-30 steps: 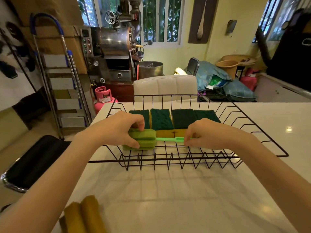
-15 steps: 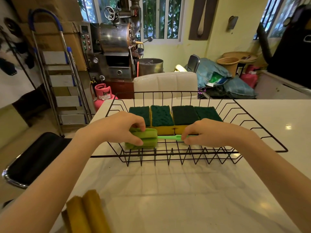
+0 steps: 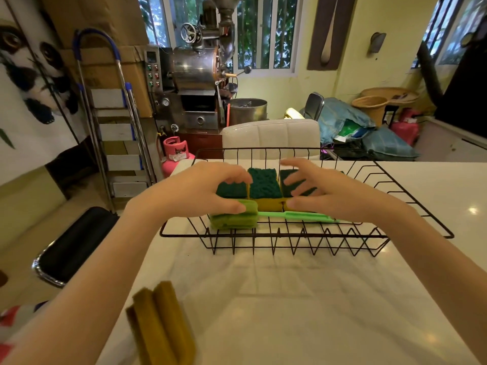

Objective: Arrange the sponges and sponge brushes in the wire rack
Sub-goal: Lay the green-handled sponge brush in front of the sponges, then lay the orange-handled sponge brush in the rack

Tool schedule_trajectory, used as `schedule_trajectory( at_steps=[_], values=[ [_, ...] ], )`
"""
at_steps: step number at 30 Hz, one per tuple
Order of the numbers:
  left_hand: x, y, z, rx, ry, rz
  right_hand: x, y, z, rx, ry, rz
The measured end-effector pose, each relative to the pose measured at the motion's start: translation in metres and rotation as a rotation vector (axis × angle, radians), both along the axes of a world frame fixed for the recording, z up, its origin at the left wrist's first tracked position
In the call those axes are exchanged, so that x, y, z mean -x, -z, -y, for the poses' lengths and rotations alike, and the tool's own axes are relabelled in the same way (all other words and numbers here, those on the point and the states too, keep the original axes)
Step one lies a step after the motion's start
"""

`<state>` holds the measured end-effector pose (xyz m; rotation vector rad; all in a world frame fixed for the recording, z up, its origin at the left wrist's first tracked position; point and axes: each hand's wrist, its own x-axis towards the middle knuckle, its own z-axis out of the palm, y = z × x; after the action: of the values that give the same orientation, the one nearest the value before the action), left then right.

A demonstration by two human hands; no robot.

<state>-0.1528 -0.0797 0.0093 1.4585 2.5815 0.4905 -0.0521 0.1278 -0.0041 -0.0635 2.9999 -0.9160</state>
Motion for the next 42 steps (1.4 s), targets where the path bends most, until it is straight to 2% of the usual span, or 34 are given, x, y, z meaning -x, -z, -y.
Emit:
schedule_trajectory(
  at_steps=[5, 12, 22, 28, 36, 42],
  values=[
    [-0.032, -0.009, 0.015, -0.146, 0.019, 0.091, -0.02, -0.009, 0.032, 0.131, -0.025, -0.21],
    [-0.065, 0.0, 0.059, -0.133, 0.024, 0.115, -0.065, -0.003, 0.08, 0.068, -0.113, -0.285],
    [-0.099, 0.027, 0.109, -0.055, -0.052, 0.246, -0.112, 0.031, 0.143, -0.039, -0.351, 0.066],
    [-0.108, 0.042, 0.122, 0.015, -0.066, 0.295, -0.117, 0.045, 0.16, -0.124, -0.327, 0.159],
    [-0.113, 0.056, 0.128, 0.137, -0.122, 0.157, -0.117, 0.053, 0.165, -0.076, -0.265, 0.213],
    [-0.112, 0.053, 0.119, 0.137, -0.144, 0.023, -0.11, 0.051, 0.16, -0.054, -0.234, 0.25]
  ],
)
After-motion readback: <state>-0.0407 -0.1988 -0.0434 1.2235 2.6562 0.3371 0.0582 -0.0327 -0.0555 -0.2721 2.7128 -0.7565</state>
